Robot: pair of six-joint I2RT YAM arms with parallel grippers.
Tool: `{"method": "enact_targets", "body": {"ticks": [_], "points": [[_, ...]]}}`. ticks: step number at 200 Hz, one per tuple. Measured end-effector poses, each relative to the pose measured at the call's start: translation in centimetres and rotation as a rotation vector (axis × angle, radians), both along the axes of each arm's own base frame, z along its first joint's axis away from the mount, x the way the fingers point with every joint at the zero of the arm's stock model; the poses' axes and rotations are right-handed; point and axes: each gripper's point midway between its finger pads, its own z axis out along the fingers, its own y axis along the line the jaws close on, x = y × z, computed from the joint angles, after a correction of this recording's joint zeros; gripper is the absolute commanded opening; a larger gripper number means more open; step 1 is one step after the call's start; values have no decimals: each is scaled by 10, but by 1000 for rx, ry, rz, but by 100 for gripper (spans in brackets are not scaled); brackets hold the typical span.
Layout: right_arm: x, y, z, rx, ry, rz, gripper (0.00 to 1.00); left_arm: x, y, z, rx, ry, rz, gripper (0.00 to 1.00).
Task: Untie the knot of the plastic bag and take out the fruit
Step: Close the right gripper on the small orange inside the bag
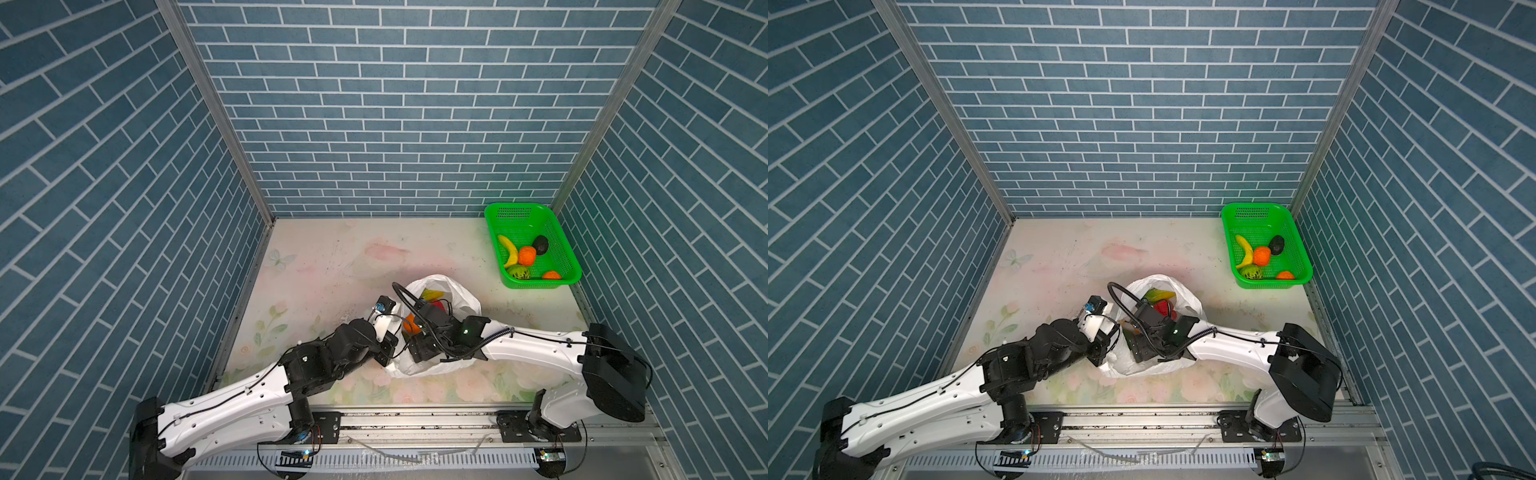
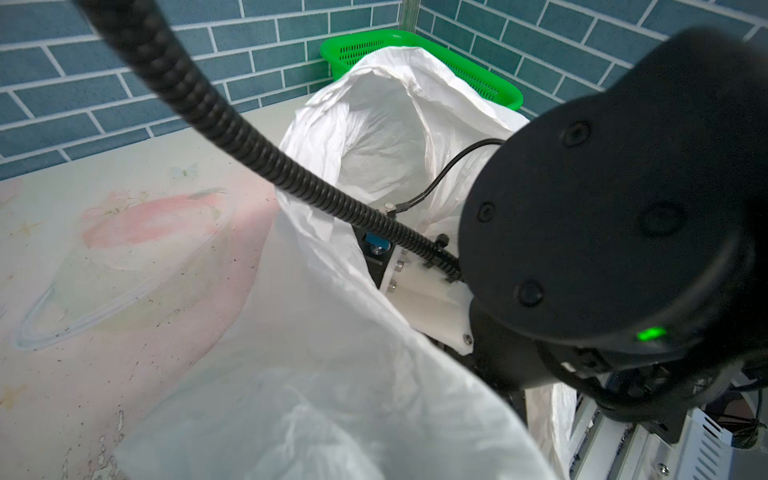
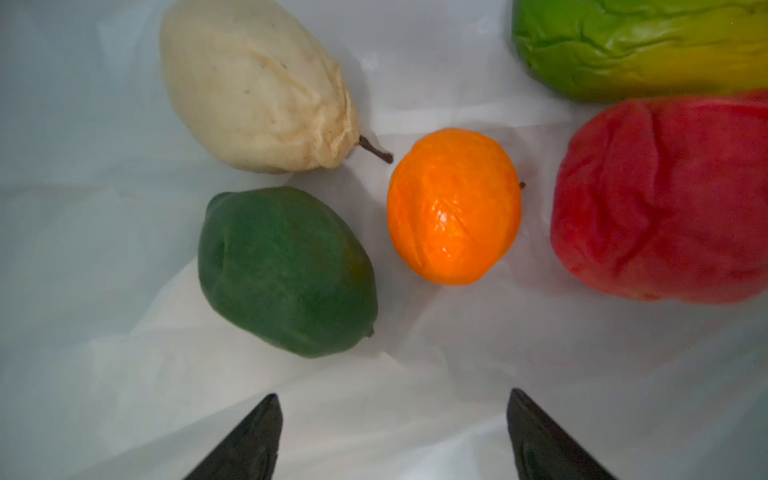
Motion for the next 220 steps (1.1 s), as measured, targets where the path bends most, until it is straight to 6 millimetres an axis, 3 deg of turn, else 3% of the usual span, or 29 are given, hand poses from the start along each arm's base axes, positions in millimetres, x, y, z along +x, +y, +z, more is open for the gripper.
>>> {"method": "enact_targets", "body": {"ticks": [86, 186, 220], "points": [[74, 19, 31, 297, -46, -264, 82, -3, 0, -9, 28, 23, -14, 0], [75, 17, -12, 249, 34, -350, 85, -3, 0, -10, 32, 25, -14, 0], [73, 14, -29, 201, 57, -353, 80, -3, -1, -11, 34, 26, -14, 0]]}}
